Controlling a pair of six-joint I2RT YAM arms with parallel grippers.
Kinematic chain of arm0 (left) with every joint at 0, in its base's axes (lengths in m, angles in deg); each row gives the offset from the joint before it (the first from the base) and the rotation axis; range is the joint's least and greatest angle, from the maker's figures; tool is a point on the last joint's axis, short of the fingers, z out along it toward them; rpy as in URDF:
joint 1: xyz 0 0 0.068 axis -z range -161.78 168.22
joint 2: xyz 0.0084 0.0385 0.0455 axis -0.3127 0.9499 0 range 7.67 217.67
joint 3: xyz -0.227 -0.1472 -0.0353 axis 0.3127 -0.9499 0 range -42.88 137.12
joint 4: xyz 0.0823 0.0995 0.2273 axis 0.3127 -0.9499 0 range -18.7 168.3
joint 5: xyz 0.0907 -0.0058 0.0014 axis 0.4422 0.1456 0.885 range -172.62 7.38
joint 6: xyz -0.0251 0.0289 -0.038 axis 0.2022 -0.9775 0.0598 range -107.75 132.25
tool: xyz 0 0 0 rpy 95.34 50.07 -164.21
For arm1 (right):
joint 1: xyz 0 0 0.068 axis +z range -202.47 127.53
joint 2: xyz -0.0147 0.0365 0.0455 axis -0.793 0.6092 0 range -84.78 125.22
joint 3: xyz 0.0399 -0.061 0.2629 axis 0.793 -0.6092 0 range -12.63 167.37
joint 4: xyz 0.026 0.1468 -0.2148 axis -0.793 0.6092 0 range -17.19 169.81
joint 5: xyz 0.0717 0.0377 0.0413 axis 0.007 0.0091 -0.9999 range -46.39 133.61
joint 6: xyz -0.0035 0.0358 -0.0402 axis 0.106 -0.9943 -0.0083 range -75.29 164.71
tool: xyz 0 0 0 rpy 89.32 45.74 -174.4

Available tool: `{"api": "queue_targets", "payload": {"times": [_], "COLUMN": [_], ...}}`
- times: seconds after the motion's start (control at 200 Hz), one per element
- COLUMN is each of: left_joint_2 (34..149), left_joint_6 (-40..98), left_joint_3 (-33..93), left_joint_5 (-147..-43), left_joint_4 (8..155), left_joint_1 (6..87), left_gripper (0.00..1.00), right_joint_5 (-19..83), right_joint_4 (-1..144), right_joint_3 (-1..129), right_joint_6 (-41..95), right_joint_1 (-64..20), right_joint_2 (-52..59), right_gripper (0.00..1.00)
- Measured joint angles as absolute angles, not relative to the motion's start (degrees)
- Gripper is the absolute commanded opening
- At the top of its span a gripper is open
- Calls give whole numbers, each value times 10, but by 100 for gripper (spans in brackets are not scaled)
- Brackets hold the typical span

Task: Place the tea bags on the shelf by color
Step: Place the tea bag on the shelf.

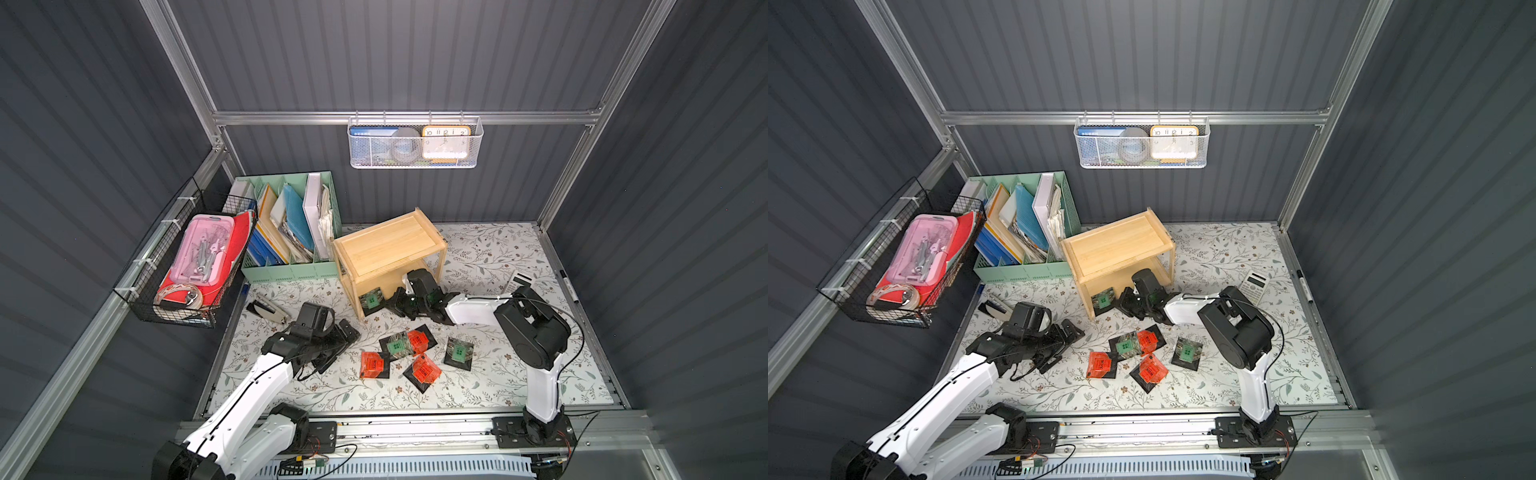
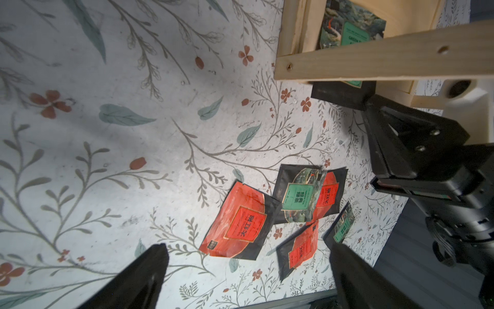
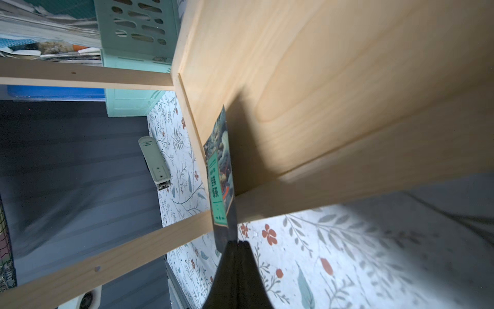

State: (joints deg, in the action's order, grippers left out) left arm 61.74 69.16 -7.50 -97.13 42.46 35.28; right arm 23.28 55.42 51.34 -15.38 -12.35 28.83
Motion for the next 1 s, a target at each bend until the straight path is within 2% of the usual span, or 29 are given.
{"api": "queue_targets", "payload": {"times": [0.995], "left_joint_2": [605], "left_joint_6": [692], "left_joint_3": [-72], "left_joint_5": [-959], "left_joint_4": [411], "left_joint_1": [353], "left_gripper": [100], "right_joint_5": [226], "right_joint_4": [590], "right_joint_3": [546], "right_joint_6": [-130], "right_joint_1": [-124], "right_joint_2": [318], "right_gripper": [0]}}
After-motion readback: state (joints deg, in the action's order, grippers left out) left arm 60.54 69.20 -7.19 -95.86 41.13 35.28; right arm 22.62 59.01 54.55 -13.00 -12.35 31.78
